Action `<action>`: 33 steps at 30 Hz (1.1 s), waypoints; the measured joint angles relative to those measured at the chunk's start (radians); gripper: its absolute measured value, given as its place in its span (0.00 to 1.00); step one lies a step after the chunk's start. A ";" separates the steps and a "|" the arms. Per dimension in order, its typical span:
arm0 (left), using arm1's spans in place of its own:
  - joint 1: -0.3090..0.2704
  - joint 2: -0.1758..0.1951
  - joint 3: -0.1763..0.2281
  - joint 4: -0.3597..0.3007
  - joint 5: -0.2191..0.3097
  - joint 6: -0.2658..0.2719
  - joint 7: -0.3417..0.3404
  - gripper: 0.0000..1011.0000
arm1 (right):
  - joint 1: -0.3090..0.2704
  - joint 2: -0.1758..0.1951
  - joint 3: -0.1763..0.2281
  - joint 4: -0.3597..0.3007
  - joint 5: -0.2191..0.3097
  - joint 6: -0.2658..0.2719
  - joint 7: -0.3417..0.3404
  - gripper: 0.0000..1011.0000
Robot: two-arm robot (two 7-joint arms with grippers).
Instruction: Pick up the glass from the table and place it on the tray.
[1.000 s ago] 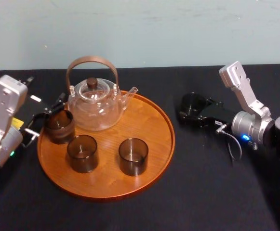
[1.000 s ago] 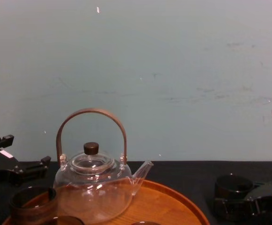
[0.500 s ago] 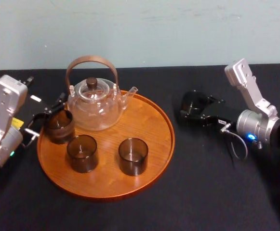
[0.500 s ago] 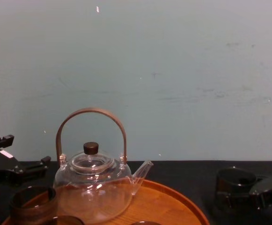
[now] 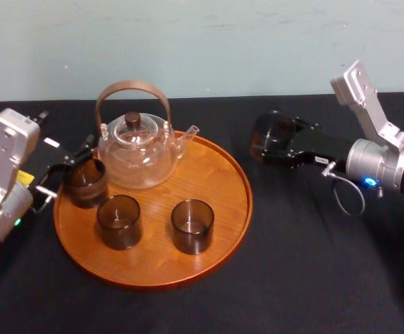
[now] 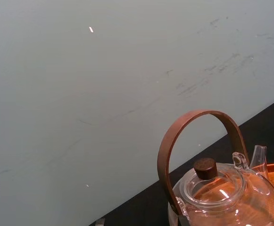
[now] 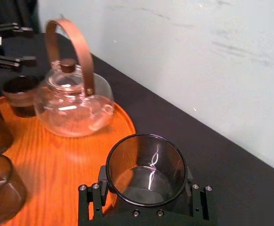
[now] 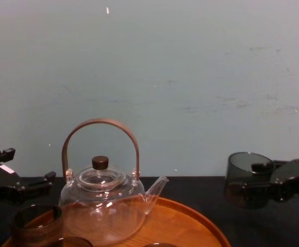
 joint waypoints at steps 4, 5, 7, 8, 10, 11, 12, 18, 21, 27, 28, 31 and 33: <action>0.000 0.000 0.000 0.000 0.000 0.000 0.000 0.99 | 0.022 0.006 -0.022 0.001 0.003 -0.013 0.032 0.89; 0.000 0.000 0.000 0.000 0.000 0.000 0.000 0.99 | 0.029 0.008 -0.029 0.004 0.003 -0.017 0.043 0.89; 0.000 0.000 0.000 0.000 0.000 0.000 0.000 0.99 | 0.042 0.009 -0.046 0.011 0.003 -0.027 0.064 0.89; 0.000 0.000 0.000 0.000 0.000 0.000 0.000 0.99 | 0.052 0.008 -0.057 0.016 0.004 -0.034 0.079 0.90; 0.000 0.000 0.000 0.000 0.000 0.000 0.000 0.99 | 0.066 0.005 -0.075 0.027 0.005 -0.046 0.100 0.89; 0.000 0.000 0.000 0.000 0.000 0.000 0.000 0.99 | 0.071 0.002 -0.081 0.032 0.005 -0.050 0.107 0.89; 0.000 0.000 0.000 0.000 0.000 0.000 0.000 0.99 | 0.076 0.000 -0.086 0.036 0.005 -0.054 0.112 0.89; 0.000 0.000 0.000 0.000 0.000 0.000 0.000 0.99 | 0.112 -0.023 -0.125 0.084 0.008 -0.094 0.155 0.89; 0.000 0.000 0.000 0.000 0.000 0.000 0.000 0.99 | 0.135 -0.044 -0.148 0.121 0.011 -0.117 0.176 0.89; 0.000 0.000 0.000 0.000 0.000 0.000 0.000 0.99 | 0.164 -0.081 -0.180 0.185 0.013 -0.141 0.190 0.90; 0.000 0.000 0.000 0.000 0.000 0.000 0.000 0.99 | 0.164 -0.081 -0.180 0.185 0.013 -0.141 0.190 0.90; 0.000 0.000 0.000 0.000 0.000 0.000 0.000 0.99 | 0.175 -0.100 -0.194 0.217 0.014 -0.151 0.192 0.89; 0.000 0.000 0.000 0.000 0.000 0.000 0.000 0.99 | 0.179 -0.107 -0.199 0.229 0.014 -0.155 0.193 0.90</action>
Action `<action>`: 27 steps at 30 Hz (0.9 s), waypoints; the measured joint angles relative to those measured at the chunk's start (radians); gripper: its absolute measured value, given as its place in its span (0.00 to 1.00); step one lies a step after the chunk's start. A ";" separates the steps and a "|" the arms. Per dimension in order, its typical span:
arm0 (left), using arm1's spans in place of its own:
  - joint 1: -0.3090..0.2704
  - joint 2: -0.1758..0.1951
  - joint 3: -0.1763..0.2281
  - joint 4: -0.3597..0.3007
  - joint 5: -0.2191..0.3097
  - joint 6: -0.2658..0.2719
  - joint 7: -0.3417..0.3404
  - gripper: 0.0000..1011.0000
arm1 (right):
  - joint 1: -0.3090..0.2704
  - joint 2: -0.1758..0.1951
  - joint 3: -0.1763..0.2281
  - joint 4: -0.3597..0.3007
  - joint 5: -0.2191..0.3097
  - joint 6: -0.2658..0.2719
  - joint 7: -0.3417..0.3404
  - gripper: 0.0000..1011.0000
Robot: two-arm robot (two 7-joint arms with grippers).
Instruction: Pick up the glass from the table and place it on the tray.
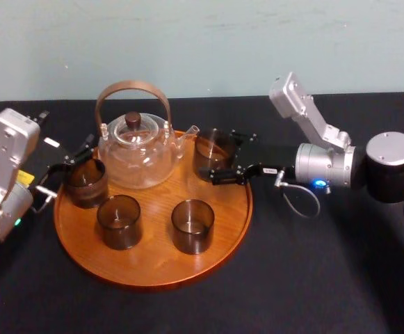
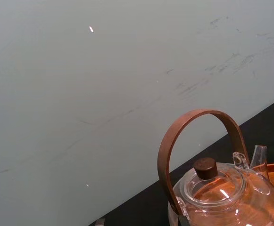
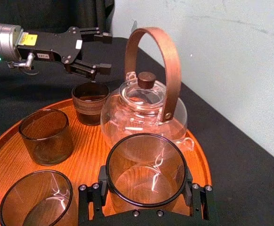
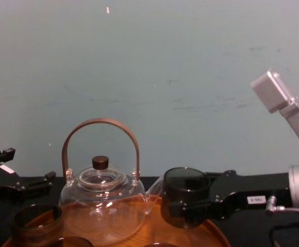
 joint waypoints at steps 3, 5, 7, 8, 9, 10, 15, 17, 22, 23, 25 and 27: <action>0.000 0.000 0.000 0.000 0.000 0.000 0.000 0.99 | 0.006 -0.012 -0.008 0.024 -0.001 -0.007 0.002 0.89; 0.000 0.000 0.000 0.000 0.000 0.000 0.000 0.99 | 0.010 -0.020 -0.014 0.042 -0.003 -0.012 0.003 0.89; 0.000 0.000 0.000 0.000 0.000 0.000 0.000 0.99 | 0.012 -0.026 -0.018 0.054 -0.005 -0.015 0.003 0.89; 0.000 0.000 0.000 0.000 0.000 0.000 0.000 0.99 | 0.014 -0.031 -0.020 0.066 -0.006 -0.018 0.003 0.90; 0.000 0.000 0.000 0.000 0.000 0.000 0.000 0.99 | 0.015 -0.034 -0.021 0.072 -0.007 -0.020 0.004 0.89; 0.000 0.000 0.000 0.000 0.000 0.000 0.000 0.99 | 0.017 -0.039 -0.024 0.085 -0.010 -0.023 0.004 0.90; 0.000 0.000 0.000 0.000 0.000 0.000 0.000 0.99 | 0.024 -0.056 -0.028 0.123 -0.016 -0.031 0.004 0.90; 0.000 0.000 0.000 0.000 0.000 0.000 0.000 0.99 | 0.026 -0.061 -0.028 0.134 -0.019 -0.033 0.003 0.89; 0.000 0.000 0.000 0.000 0.000 0.000 0.000 0.99 | 0.029 -0.072 -0.030 0.163 -0.028 -0.038 0.001 0.89; 0.000 0.000 0.000 0.000 0.000 0.000 0.000 0.99 | 0.030 -0.075 -0.030 0.170 -0.031 -0.039 0.000 0.89; 0.000 0.000 0.000 0.000 0.000 0.000 0.000 0.99 | 0.030 -0.077 -0.030 0.177 -0.034 -0.040 -0.001 0.89; 0.000 0.000 0.000 0.000 0.000 0.000 0.000 0.99 | 0.030 -0.081 -0.030 0.184 -0.039 -0.041 -0.002 0.89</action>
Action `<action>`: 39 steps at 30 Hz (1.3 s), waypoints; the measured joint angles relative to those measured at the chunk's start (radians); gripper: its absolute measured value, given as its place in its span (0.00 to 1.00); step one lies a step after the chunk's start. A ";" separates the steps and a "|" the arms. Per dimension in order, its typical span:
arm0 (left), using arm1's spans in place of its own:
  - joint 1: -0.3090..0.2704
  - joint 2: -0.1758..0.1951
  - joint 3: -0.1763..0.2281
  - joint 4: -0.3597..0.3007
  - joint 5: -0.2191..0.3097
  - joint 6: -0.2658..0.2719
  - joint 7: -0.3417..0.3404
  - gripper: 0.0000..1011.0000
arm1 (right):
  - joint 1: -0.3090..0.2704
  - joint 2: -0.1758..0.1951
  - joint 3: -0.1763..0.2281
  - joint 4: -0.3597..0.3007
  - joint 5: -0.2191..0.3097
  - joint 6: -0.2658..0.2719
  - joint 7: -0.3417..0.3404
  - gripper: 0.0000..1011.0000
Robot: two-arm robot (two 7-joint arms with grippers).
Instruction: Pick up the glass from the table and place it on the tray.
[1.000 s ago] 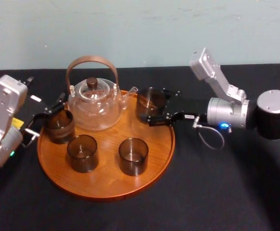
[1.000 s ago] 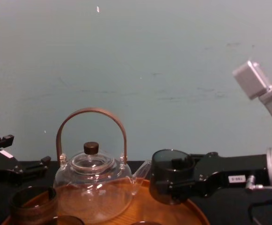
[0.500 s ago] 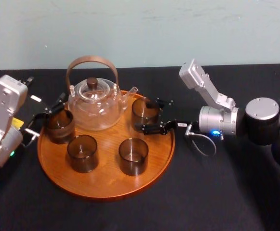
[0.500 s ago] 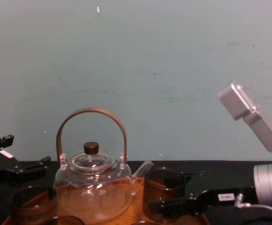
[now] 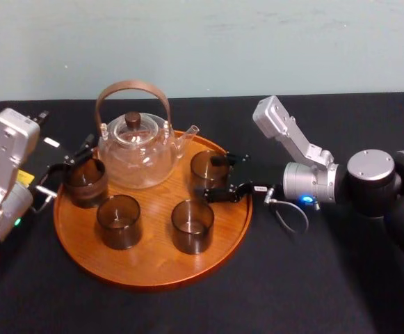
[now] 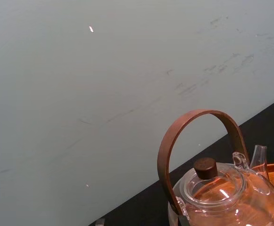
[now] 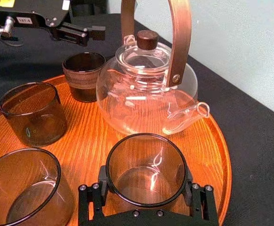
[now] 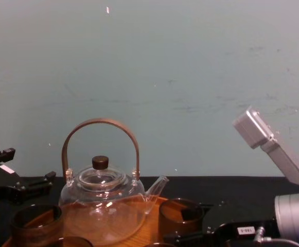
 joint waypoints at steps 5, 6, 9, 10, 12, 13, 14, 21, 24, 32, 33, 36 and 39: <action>0.000 0.000 0.000 0.000 0.000 0.000 0.000 0.99 | -0.003 -0.004 0.002 0.002 -0.012 0.000 -0.012 0.89; 0.000 0.000 0.000 0.000 0.000 0.000 0.000 0.99 | -0.004 -0.004 0.002 0.002 -0.014 0.000 -0.014 0.89; 0.000 0.000 0.000 0.000 0.000 0.000 0.000 0.99 | -0.004 -0.004 0.003 0.001 -0.015 0.000 -0.015 0.89; 0.000 0.000 0.000 0.000 0.000 0.000 0.000 0.99 | -0.004 -0.004 0.003 0.001 -0.015 0.000 -0.015 0.89; 0.000 0.000 0.000 0.000 0.000 0.000 0.000 0.99 | -0.004 -0.004 0.003 0.001 -0.014 0.000 -0.015 0.89; 0.000 0.000 0.000 0.000 0.000 0.000 0.000 0.99 | -0.004 -0.004 0.003 0.001 -0.014 0.000 -0.015 0.89; 0.000 0.000 0.000 0.000 0.000 0.000 0.000 0.99 | -0.004 -0.004 0.003 0.001 -0.014 0.000 -0.014 0.90; 0.000 0.000 0.000 0.000 0.000 0.000 0.000 0.99 | -0.004 -0.004 0.003 0.001 -0.012 0.000 -0.012 0.99; 0.000 0.000 0.000 0.000 0.000 0.000 0.000 0.99 | -0.004 -0.004 0.003 0.002 -0.012 0.000 -0.012 0.99; 0.000 0.000 0.000 0.000 0.000 0.000 0.000 0.99 | -0.004 -0.004 0.003 0.002 -0.011 0.000 -0.011 0.99; 0.000 0.000 0.000 0.000 0.000 0.000 0.000 0.99 | -0.004 -0.004 0.003 0.002 -0.011 0.000 -0.011 0.99; 0.000 0.000 0.000 0.000 0.000 0.000 0.000 0.99 | -0.004 -0.004 0.003 0.002 -0.011 0.000 -0.010 0.99; 0.000 0.000 0.000 0.000 0.000 0.000 0.000 0.99 | -0.004 -0.004 0.003 0.002 -0.010 0.000 -0.010 0.99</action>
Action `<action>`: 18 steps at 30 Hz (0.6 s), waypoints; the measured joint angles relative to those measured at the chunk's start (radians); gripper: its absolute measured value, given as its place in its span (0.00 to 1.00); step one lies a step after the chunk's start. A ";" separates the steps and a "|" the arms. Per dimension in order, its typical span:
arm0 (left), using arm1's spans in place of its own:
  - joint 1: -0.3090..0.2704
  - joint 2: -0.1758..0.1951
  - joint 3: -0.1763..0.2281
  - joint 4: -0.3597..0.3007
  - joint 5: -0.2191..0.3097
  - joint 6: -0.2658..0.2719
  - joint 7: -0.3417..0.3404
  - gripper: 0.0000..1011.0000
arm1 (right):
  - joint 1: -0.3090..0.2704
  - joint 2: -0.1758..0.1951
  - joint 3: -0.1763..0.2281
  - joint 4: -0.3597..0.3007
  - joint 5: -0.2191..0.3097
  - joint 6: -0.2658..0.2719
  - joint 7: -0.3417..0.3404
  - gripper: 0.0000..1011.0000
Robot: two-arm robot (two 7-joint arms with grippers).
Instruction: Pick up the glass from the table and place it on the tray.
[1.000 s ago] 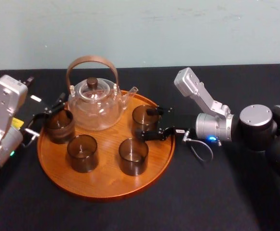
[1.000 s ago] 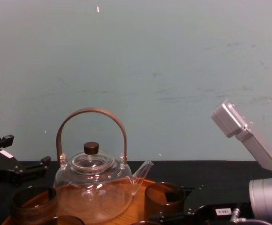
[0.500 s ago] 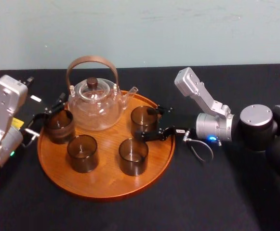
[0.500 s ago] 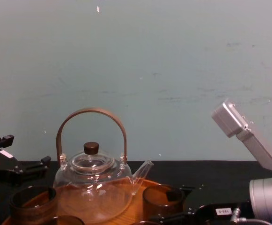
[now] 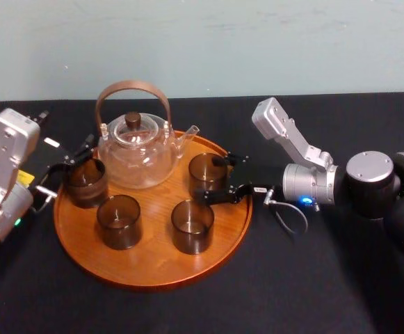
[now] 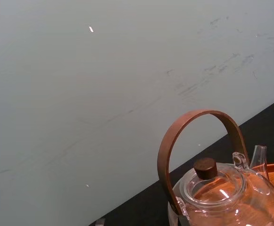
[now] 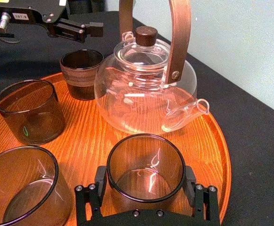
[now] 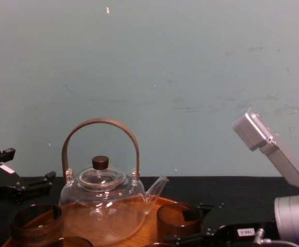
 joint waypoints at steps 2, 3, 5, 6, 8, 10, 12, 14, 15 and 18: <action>0.000 0.000 0.000 0.000 0.000 0.000 0.000 0.99 | -0.005 0.006 0.007 -0.009 0.007 0.000 0.006 0.99; 0.000 0.000 0.000 0.000 0.000 0.000 0.000 0.99 | -0.007 0.008 0.010 -0.013 0.010 0.000 0.008 0.99; 0.000 0.000 0.000 0.000 0.000 0.000 0.000 0.99 | -0.018 0.020 0.019 -0.033 0.019 0.003 0.012 0.99; 0.000 0.000 0.000 0.000 0.000 0.000 0.000 0.99 | -0.022 0.025 0.021 -0.039 0.021 0.005 0.012 0.99; 0.000 0.000 0.000 0.000 0.000 0.000 0.000 0.99 | -0.037 0.041 0.030 -0.064 0.029 0.010 0.012 0.99; 0.000 0.000 0.000 0.000 0.000 0.000 0.000 0.99 | -0.048 0.054 0.037 -0.081 0.034 0.015 0.011 0.99; 0.000 0.000 0.000 0.000 0.000 0.000 0.000 0.99 | -0.065 0.075 0.048 -0.110 0.043 0.021 0.007 0.99; 0.000 0.000 0.000 0.000 0.000 0.000 0.000 0.99 | -0.080 0.091 0.056 -0.133 0.050 0.025 0.003 0.99; 0.000 0.000 0.000 0.000 0.000 0.000 0.000 0.99 | -0.093 0.106 0.064 -0.156 0.059 0.028 0.001 0.99; 0.000 0.000 0.000 0.000 0.000 0.000 0.000 0.99 | -0.127 0.145 0.082 -0.213 0.080 0.033 0.000 0.99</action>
